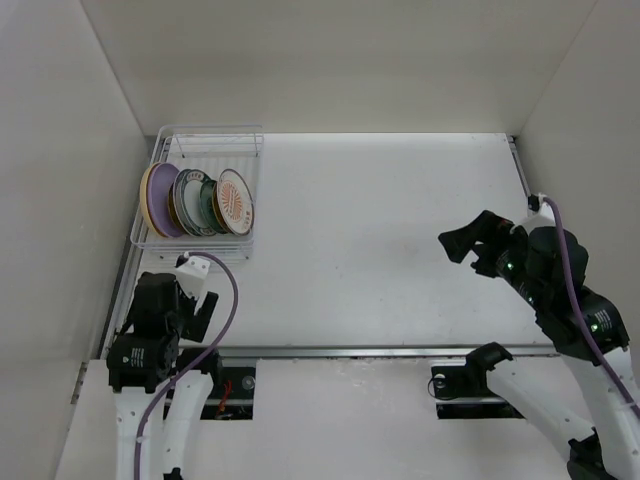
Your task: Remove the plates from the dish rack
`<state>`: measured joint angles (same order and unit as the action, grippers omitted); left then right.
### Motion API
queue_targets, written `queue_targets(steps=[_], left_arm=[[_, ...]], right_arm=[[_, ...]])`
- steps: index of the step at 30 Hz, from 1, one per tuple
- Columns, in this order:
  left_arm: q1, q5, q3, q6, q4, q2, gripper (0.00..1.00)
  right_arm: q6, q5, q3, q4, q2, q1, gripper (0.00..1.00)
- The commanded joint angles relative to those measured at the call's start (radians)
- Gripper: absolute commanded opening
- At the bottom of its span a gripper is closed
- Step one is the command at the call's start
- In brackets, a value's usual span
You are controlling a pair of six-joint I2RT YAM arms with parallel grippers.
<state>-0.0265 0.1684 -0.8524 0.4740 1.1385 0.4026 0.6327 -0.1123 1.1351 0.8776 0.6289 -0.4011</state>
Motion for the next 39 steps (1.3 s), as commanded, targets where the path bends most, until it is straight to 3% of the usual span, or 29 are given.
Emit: queue_targets(steps=[1,6,9,12,13,14,16,17,21,23,29,39], left_arm=[[-0.006,0.067,-0.048,-0.055,-0.003,0.025,1.00],[-0.006,0.030,-0.138,-0.003,0.007,0.099,1.00],[-0.006,-0.116,-0.282,-0.003,0.067,0.249,1.00],[-0.006,-0.226,-0.561,-0.032,0.124,0.483,1.00],[-0.006,-0.248,-0.727,-0.041,0.142,0.552,0.98],[-0.006,-0.274,-0.819,-0.041,0.170,0.703,0.95],[-0.015,-0.331,-1.000,-0.089,0.253,0.859,0.86],[-0.015,-0.343,-1.165,-0.112,0.276,1.006,0.84],[-0.078,-0.340,-1.349,-0.170,0.317,1.252,0.75],[-0.121,-0.293,-1.349,-0.201,0.242,1.298,0.75],[-0.131,-0.074,-1.285,-0.290,-0.011,1.395,0.62],[-0.122,-0.006,-1.160,-0.342,-0.086,1.521,0.52]], right_arm=[[-0.021,-0.006,0.035,-0.080,0.025,-0.004,1.00],[-0.054,-0.006,0.077,-0.155,0.095,-0.004,1.00],[-0.099,0.019,0.118,-0.190,0.166,-0.004,1.00],[-0.146,0.046,0.159,-0.215,0.261,-0.004,1.00],[-0.156,0.062,0.181,-0.229,0.284,-0.004,1.00],[-0.165,0.071,0.181,-0.247,0.329,-0.004,1.00],[-0.186,0.092,0.190,-0.273,0.368,-0.004,1.00],[-0.186,0.106,0.190,-0.299,0.406,-0.004,1.00],[-0.205,0.125,0.190,-0.319,0.494,-0.004,1.00],[-0.205,0.111,0.190,-0.319,0.518,-0.004,1.00],[-0.214,0.088,0.190,-0.339,0.569,-0.004,1.00],[-0.214,0.097,0.173,-0.339,0.582,-0.004,0.99]])
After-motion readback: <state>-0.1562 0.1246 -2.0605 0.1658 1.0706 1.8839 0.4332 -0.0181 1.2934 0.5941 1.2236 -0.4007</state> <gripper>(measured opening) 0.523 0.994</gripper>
